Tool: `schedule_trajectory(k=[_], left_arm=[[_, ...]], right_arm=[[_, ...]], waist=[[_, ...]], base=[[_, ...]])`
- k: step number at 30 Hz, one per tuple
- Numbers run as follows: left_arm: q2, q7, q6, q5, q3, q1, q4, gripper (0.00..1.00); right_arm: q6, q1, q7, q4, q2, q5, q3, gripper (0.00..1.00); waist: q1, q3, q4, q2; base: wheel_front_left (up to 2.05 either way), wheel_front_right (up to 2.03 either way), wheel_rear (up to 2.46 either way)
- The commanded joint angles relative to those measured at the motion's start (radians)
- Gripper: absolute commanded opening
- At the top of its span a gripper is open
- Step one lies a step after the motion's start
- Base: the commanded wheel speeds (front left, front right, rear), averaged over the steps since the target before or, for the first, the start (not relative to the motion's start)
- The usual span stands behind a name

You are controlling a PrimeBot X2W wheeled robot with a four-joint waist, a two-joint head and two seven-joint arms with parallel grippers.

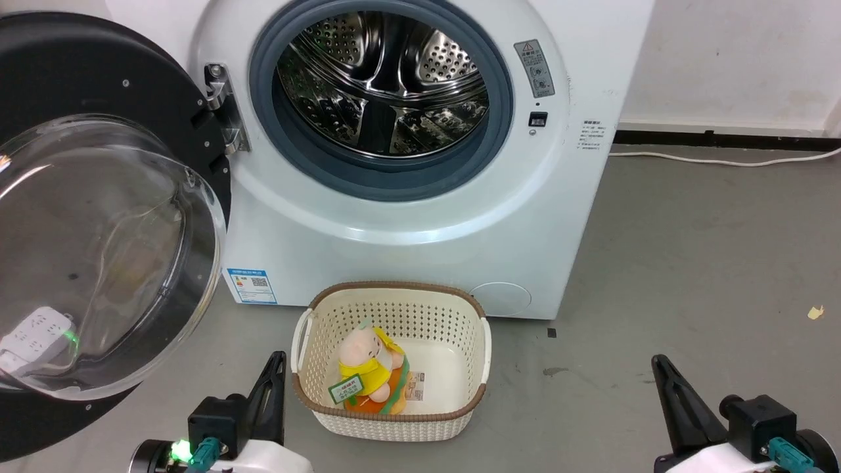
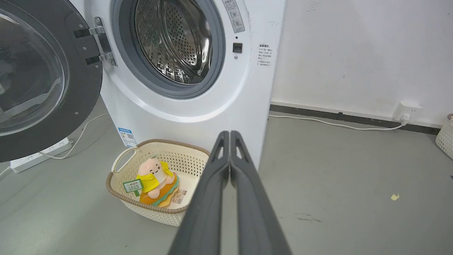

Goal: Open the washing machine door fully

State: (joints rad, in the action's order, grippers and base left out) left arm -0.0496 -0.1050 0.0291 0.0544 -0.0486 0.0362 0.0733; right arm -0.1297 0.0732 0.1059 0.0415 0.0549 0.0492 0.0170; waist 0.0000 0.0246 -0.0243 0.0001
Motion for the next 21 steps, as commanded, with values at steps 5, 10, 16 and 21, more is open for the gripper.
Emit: schedule_trajectory(k=[5, 10, 16, 21], left_arm=[[-0.001, 0.013, -0.007, -0.009, 0.009, -0.016, -0.011, 0.00], [-0.001, 0.023, -0.010, -0.014, 0.013, -0.018, -0.018, 0.00], [-0.001, 0.040, -0.014, -0.022, 0.020, -0.022, -0.029, 0.00], [-0.001, 0.054, -0.017, -0.029, 0.026, -0.025, -0.039, 0.00]], right_arm=[[-0.001, -0.024, -0.014, -0.011, -0.003, -0.011, -0.004, 0.00], [-0.001, -0.029, -0.024, -0.015, -0.003, -0.016, -0.005, 0.00], [-0.001, -0.038, -0.040, -0.020, -0.004, -0.022, -0.007, 0.00], [-0.001, -0.046, -0.055, -0.025, -0.004, -0.028, -0.010, 0.00]], waist=[[0.0000, -0.002, 0.002, -0.0001], [0.0000, -0.005, 0.005, -0.0001], [0.0000, -0.009, 0.009, -0.0001], [0.0000, -0.012, 0.012, -0.0001]], base=[[0.00, 0.00, 0.00], [0.00, 0.00, 0.00], [0.00, 0.00, 0.00], [0.00, 0.00, 0.00]])
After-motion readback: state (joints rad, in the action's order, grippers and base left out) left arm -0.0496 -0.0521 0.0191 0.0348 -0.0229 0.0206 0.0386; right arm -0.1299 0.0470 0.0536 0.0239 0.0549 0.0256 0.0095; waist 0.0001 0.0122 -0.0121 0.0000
